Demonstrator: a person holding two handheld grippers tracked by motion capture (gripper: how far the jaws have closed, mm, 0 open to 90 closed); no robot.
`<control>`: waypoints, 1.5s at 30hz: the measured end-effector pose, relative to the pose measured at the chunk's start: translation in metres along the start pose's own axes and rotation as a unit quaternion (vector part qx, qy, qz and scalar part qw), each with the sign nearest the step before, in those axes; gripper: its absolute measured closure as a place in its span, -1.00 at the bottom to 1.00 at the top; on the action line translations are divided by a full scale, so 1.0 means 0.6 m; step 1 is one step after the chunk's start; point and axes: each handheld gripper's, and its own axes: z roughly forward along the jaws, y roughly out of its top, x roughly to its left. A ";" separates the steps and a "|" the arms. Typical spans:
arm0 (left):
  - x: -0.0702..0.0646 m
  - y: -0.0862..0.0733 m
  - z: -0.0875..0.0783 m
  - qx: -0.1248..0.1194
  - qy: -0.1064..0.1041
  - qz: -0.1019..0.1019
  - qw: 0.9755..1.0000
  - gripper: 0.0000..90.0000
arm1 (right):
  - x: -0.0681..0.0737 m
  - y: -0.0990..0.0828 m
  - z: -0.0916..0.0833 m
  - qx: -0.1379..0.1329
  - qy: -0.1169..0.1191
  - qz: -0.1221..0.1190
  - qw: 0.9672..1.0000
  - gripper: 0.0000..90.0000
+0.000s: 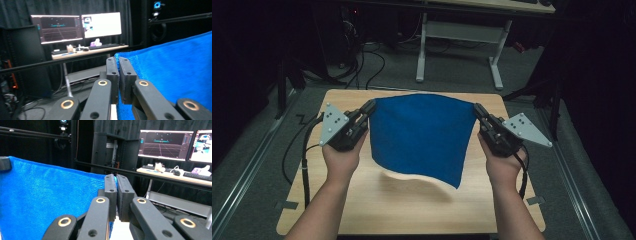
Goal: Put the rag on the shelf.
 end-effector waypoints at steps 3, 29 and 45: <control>0.008 0.001 0.018 0.004 0.005 0.001 1.000 0.95 | -0.011 0.004 0.013 0.002 0.001 0.009 1.000 0.96; 0.075 0.043 0.166 0.051 0.056 0.088 0.993 0.95 | -0.095 0.042 0.156 0.038 -0.052 0.014 0.998 0.97; 0.113 0.002 0.256 0.130 0.079 0.076 0.985 0.94 | -0.141 0.017 0.261 0.090 -0.064 0.021 0.994 0.97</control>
